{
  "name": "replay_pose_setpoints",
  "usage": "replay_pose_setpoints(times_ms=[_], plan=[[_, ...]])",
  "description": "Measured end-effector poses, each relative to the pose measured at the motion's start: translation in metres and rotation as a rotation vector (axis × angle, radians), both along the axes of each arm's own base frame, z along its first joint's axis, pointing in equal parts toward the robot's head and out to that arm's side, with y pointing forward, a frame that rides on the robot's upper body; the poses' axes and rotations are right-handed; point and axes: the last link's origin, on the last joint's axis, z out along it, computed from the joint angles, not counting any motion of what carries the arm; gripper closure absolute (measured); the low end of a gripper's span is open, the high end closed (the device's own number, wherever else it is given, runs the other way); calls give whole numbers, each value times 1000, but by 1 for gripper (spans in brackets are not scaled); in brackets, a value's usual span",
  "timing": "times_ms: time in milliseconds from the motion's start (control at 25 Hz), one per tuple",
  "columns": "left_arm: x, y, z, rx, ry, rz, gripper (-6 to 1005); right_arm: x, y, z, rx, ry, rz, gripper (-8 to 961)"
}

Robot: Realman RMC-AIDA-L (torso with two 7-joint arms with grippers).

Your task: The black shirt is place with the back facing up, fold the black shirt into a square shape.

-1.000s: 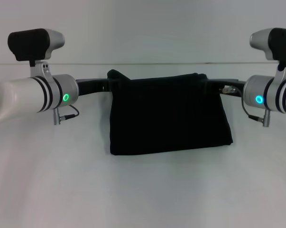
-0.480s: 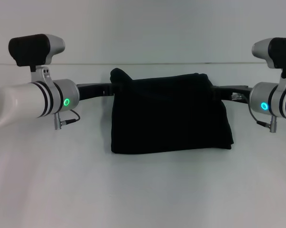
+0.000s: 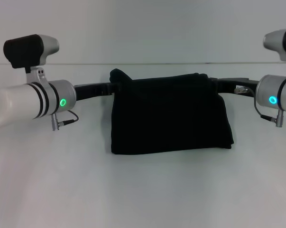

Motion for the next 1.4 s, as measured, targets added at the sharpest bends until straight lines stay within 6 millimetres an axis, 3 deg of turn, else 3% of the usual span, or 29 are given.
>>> replay_pose_setpoints(times_ms=[320, 560, 840, 1200, 1400], plan=[[2, -5, 9, -22, -83, -22, 445, 5, -11, 6, -107, 81, -33, 941], [2, -7, 9, -32, -93, -24, 453, 18, -12, -6, -72, -14, -89, 938], [1, -7, 9, -31, -94, -22, 455, 18, -9, -20, -32, -127, -92, 935], [-5, -7, 11, -11, -82, -1, 454, 15, -4, -18, 12, -148, -59, 932], [-6, -7, 12, -3, -97, 7, 454, 5, 0, -5, 47, -58, -15, 930]])
